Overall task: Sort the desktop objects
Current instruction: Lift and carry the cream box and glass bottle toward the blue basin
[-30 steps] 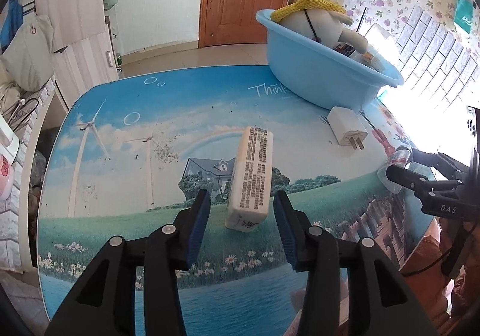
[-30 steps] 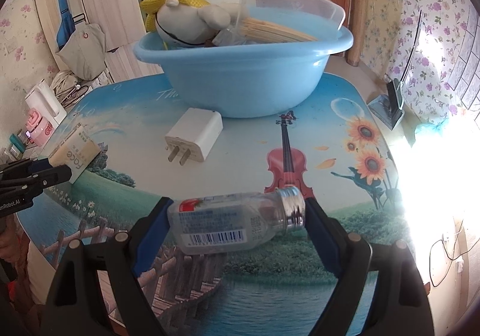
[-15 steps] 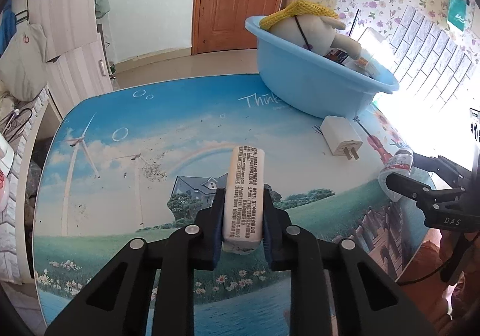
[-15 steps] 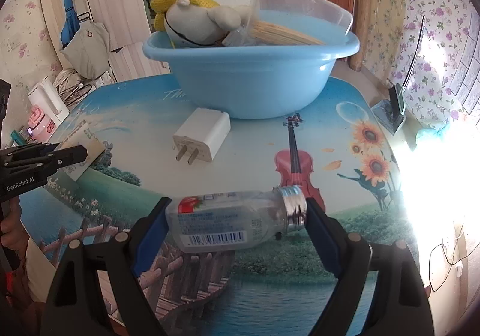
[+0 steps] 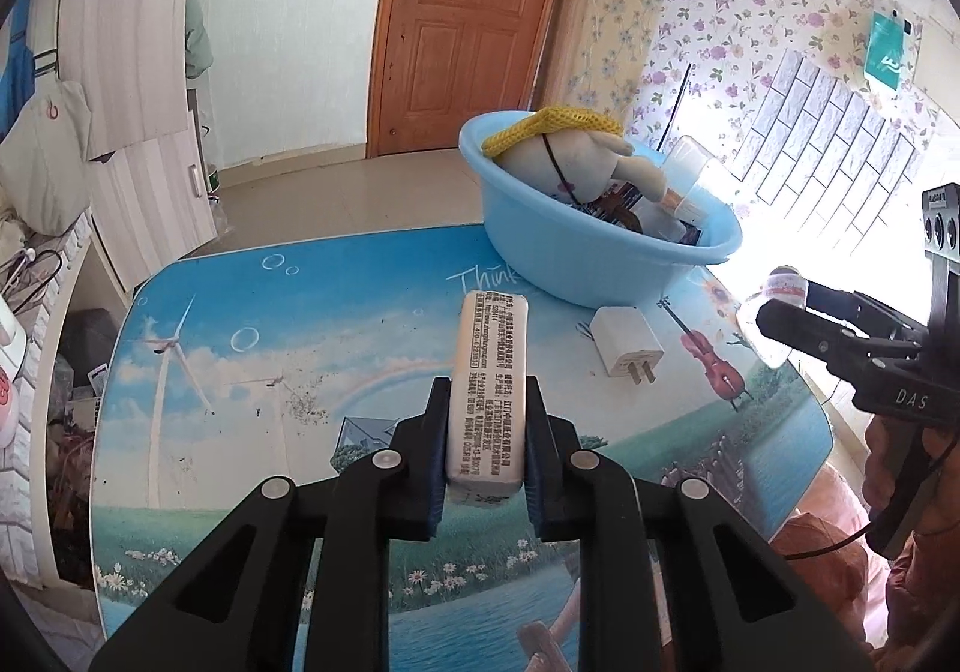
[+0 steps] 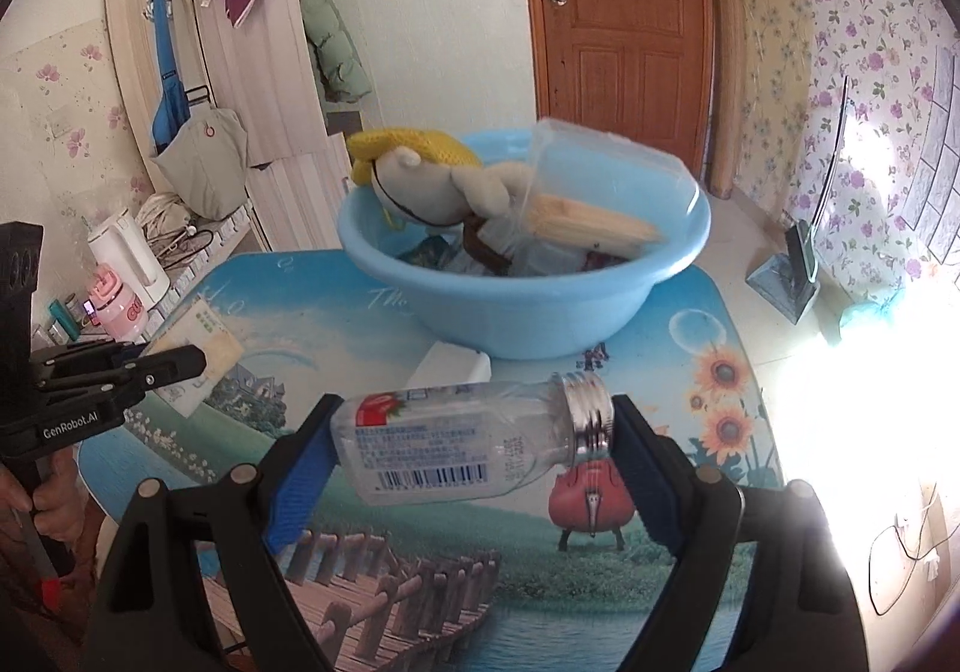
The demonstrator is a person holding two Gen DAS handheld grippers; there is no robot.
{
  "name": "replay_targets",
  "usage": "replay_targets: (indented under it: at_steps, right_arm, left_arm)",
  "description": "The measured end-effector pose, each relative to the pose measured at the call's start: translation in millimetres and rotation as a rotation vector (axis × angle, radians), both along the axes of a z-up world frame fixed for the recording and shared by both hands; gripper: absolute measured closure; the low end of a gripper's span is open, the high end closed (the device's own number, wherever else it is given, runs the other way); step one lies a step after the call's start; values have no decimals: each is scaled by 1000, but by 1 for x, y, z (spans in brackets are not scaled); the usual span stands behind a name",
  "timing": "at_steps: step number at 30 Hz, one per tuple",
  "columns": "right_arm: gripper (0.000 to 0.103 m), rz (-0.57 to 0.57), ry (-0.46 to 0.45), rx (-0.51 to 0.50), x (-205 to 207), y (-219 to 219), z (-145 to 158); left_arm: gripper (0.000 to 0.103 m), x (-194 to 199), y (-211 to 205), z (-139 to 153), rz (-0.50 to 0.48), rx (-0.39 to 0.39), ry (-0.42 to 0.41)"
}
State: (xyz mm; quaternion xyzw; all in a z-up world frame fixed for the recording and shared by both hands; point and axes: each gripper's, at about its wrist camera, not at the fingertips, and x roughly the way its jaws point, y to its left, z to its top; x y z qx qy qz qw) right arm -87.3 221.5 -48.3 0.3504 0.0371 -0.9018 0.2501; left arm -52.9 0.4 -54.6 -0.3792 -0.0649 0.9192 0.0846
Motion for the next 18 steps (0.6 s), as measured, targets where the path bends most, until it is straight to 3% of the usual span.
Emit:
replay_targets:
  at_steps: [8, 18]
  right_arm:
    - [16, 1, 65, -19, -19, -8, 24]
    - [16, -53, 74, -50, -59, -7, 21]
  left_arm:
    - [84, -7, 7, 10, -11, -2, 12]
    - [84, -34, 23, 18, -44, -8, 10]
